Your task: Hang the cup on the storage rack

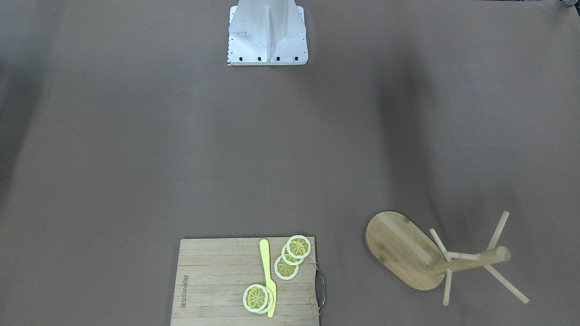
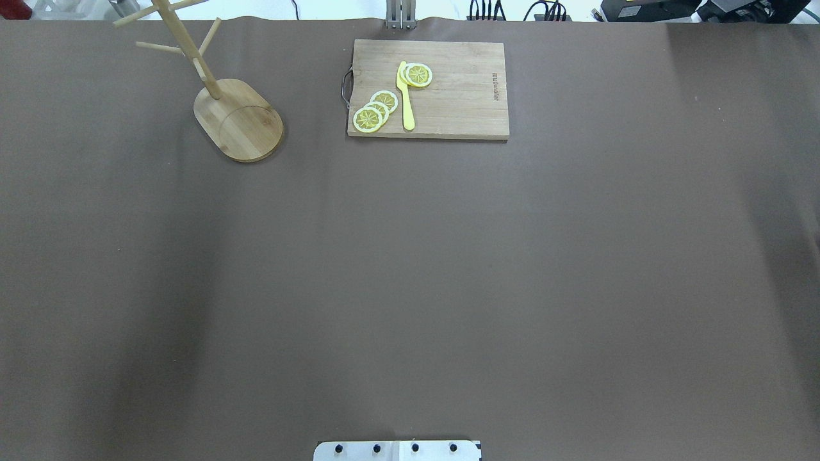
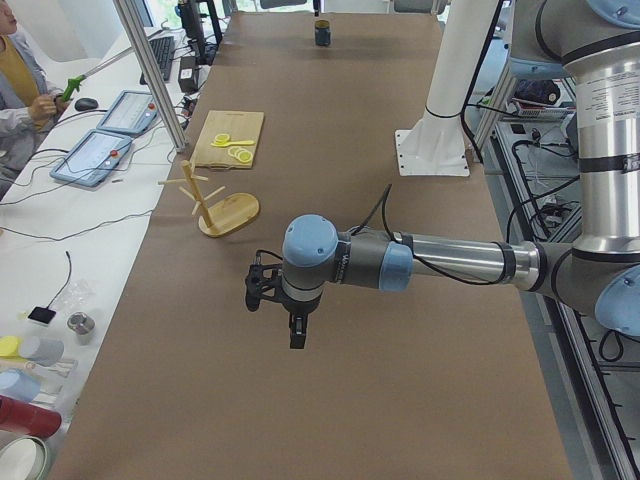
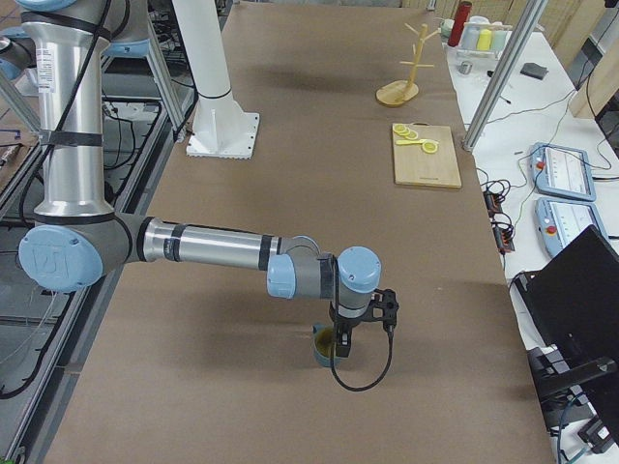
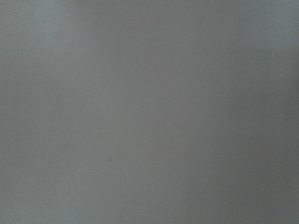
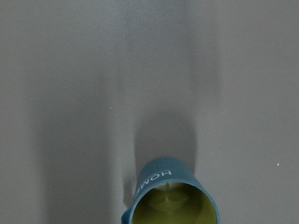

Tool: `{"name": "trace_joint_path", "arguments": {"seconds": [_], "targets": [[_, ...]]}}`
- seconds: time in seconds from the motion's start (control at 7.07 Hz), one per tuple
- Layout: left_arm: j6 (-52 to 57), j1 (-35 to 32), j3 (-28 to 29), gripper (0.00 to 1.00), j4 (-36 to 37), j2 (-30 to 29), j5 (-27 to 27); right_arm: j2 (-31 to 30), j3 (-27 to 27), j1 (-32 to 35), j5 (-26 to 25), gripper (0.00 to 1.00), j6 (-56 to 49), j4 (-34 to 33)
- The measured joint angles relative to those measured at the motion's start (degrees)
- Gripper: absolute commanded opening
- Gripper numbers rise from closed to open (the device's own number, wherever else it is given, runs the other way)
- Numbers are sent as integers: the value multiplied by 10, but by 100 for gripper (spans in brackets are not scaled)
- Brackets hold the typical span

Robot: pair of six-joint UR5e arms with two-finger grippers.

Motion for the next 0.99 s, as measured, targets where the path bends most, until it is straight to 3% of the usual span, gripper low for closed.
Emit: {"name": "trace_joint_path", "arguments": {"seconds": [0.99], "targets": [[0,3,2,98,-24,29,-31,-22,17,-4,11,100,-6,-10]]}}
